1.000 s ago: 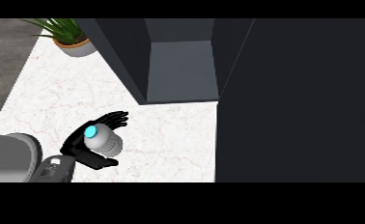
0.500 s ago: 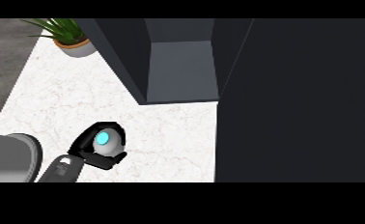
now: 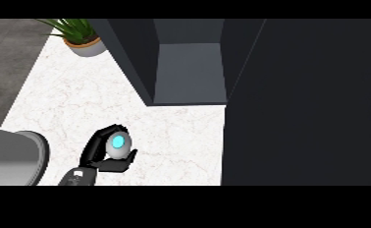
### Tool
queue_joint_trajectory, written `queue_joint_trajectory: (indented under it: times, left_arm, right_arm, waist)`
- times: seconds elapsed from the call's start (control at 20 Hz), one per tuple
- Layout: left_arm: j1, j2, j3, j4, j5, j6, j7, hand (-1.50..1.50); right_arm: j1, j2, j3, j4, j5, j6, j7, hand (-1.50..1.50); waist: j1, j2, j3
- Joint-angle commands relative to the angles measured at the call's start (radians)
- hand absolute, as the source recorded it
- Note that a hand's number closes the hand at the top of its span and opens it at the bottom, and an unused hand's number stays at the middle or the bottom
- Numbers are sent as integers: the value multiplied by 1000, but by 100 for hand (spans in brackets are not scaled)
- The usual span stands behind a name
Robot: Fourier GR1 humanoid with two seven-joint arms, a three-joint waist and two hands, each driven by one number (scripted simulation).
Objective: Pick up the bottled water, place it into the cabinet and close the cabinet
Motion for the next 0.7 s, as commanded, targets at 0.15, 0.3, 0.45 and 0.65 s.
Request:
queue_joint_trajectory:
  times: [0.15,0.3,0.45,0.65]
  left_arm:
    - [38,-129,37,-74,50,128,47,150]
    - [3,-149,4,-98,80,129,82,150]
    - [34,-151,-108,-159,175,162,92,150]
    - [10,-152,-187,-310,230,210,267,150]
  right_arm:
    - [6,-38,-35,-112,-2,-39,73,-150]
    - [53,-75,5,-174,42,-40,63,-150]
    - [77,-89,1,-154,25,-36,13,-150]
    - [66,-83,60,-164,53,-70,43,-150]
  waist:
    - [15,4,-3]
    - [4,2,-4]
    - [-2,1,-4]
    - [10,1,-4]
